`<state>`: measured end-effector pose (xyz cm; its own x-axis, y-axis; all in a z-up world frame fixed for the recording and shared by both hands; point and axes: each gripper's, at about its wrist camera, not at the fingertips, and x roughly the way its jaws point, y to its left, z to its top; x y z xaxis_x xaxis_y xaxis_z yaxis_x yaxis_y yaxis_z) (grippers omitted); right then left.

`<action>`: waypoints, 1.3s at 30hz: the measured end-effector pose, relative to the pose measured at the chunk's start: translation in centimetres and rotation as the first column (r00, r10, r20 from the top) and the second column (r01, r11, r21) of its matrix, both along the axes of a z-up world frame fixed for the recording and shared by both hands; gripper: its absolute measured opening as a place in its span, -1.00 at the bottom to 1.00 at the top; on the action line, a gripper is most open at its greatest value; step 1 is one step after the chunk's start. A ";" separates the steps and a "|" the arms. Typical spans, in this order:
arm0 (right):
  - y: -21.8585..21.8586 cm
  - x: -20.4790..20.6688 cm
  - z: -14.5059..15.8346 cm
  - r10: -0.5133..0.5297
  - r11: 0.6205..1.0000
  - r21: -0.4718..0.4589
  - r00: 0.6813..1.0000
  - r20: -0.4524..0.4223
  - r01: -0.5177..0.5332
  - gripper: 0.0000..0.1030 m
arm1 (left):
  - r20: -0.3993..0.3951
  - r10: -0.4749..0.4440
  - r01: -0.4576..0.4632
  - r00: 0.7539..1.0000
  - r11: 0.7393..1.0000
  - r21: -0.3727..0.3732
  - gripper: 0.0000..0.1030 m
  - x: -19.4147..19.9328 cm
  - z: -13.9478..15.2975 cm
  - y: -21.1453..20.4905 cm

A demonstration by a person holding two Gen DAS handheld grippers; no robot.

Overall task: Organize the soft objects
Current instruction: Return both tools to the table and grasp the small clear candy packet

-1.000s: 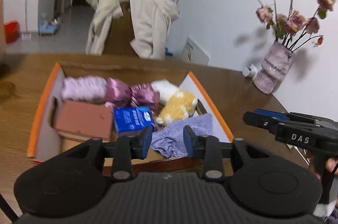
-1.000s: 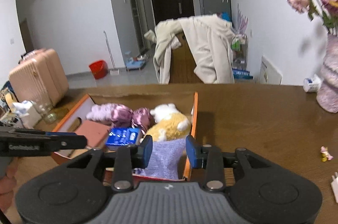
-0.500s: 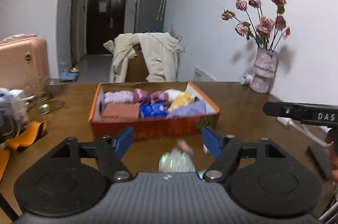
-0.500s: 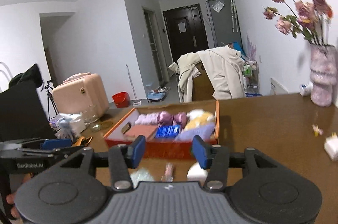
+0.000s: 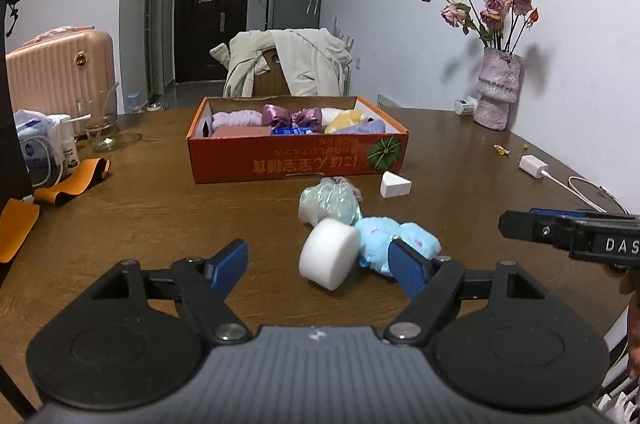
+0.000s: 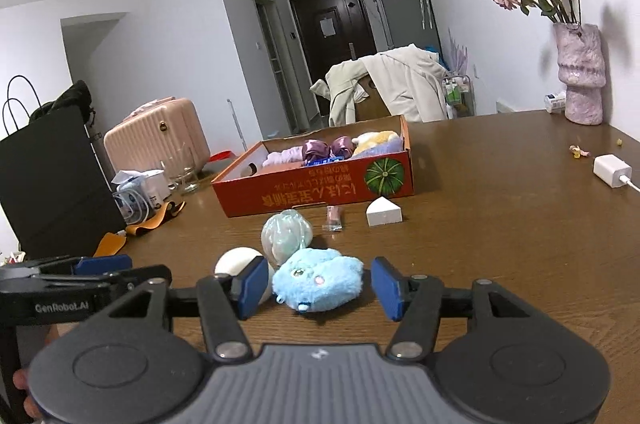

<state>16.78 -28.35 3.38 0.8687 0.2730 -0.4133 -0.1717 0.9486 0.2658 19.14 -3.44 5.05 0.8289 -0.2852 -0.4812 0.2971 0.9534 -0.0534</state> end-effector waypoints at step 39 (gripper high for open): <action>0.0 24.2 -6.7 0.016 0.979 -0.194 0.981 -0.191 -0.054 -0.18 | -0.407 -0.196 0.234 0.892 0.971 0.044 -0.35 27.6 -5.6 -10.3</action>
